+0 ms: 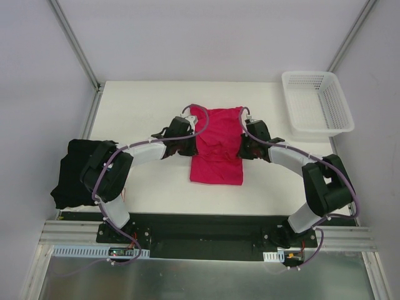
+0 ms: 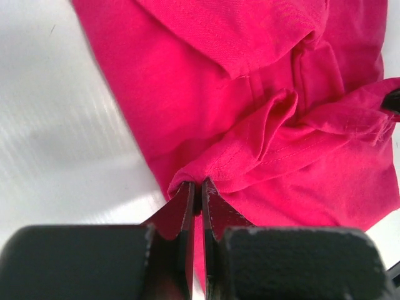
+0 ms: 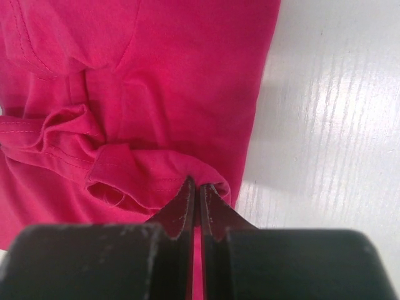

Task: Fold and stack the t-shirts
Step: Fold the folded rectangular tshirt in 1/3 of the way

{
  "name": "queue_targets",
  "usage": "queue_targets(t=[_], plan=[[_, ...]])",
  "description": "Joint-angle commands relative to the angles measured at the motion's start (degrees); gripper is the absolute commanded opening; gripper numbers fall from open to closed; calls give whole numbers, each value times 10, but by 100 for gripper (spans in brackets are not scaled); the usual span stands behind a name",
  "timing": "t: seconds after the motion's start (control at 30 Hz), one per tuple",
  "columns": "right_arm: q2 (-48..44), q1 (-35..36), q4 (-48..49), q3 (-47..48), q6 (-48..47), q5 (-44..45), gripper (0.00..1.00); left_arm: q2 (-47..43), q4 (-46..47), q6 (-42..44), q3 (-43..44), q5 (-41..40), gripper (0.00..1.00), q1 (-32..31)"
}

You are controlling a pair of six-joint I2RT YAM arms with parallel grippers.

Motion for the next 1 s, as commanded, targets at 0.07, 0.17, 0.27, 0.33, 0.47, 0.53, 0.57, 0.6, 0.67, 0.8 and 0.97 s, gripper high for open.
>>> queue_targets(t=[0.07, 0.17, 0.27, 0.33, 0.47, 0.53, 0.57, 0.6, 0.67, 0.8, 0.97], plan=[[9, -11, 18, 32, 11, -19, 1, 20, 18, -4, 40, 32, 0, 8], [11, -13, 18, 32, 10, -20, 1, 22, 19, -3, 38, 39, 0, 9], [8, -16, 17, 31, 12, -15, 20, 15, 19, 0, 29, 41, 0, 8], [6, -17, 12, 34, 11, -14, 28, 7, 18, 2, 24, 39, 4, 8], [4, -21, 6, 39, 7, -4, 35, -6, 17, 6, 24, 39, 40, 8], [1, -22, 1, 46, 4, -2, 35, -11, 11, 7, 29, 40, 56, 8], [-2, -23, -5, 47, 1, 3, 36, -14, 10, 8, 32, 40, 61, 8], [-7, -25, -7, 47, 0, 6, 36, -18, 8, 9, 34, 41, 67, 8], [-29, -26, -15, 45, -2, 15, 31, -38, -1, 11, 36, 41, 72, 8], [-75, -28, -35, 47, -14, 52, 21, -97, -19, 17, 27, 27, 77, -1], [-126, -28, -52, 41, -21, 62, 18, -187, -52, 24, 7, -3, 84, -21]])
